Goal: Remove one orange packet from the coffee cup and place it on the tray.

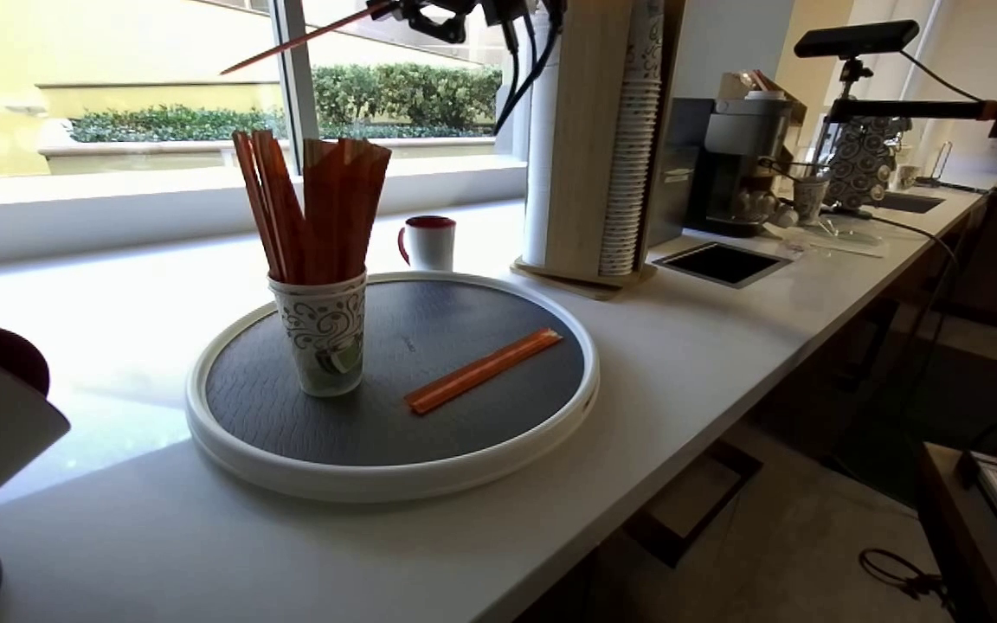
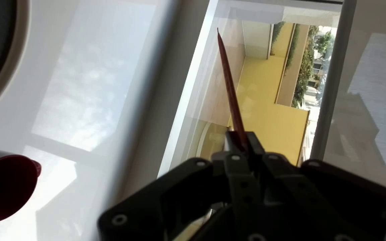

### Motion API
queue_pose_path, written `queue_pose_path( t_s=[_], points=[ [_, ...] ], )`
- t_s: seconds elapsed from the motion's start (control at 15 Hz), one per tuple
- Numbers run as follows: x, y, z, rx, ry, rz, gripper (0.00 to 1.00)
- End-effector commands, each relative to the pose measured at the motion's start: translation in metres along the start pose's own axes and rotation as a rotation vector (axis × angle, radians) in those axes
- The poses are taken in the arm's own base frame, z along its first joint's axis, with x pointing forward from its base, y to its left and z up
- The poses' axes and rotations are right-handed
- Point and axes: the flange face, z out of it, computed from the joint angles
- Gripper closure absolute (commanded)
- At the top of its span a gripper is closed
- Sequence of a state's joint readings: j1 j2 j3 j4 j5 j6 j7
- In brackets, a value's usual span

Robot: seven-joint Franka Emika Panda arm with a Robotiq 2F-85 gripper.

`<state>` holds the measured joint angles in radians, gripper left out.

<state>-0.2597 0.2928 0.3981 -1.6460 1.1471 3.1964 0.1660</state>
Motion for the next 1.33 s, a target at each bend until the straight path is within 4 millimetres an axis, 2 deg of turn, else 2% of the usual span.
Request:
queue_pose_path(
  t_s=[0.0,0.27,0.53,0.73,0.8,0.93,1.13,1.2,1.27],
  points=[
    [0.01,0.024,-0.026,-0.04,-0.108,0.053,0.98],
    [0.03,0.074,-0.043,-0.043,-0.185,0.063,0.98],
    [0.04,0.139,-0.055,-0.004,-0.269,0.028,0.98],
    [0.039,0.191,-0.066,0.015,-0.276,0.005,0.98],
    [0.047,0.167,-0.047,-0.007,-0.283,0.007,0.93],
    [0.047,0.191,-0.052,-0.014,-0.281,0.0,0.93],
    [0.045,0.192,-0.055,-0.01,-0.281,-0.003,0.93],
    [0.045,0.19,-0.055,-0.007,-0.28,-0.004,0.98],
    [0.041,0.192,-0.05,-0.002,-0.3,-0.005,0.98]
  ],
)
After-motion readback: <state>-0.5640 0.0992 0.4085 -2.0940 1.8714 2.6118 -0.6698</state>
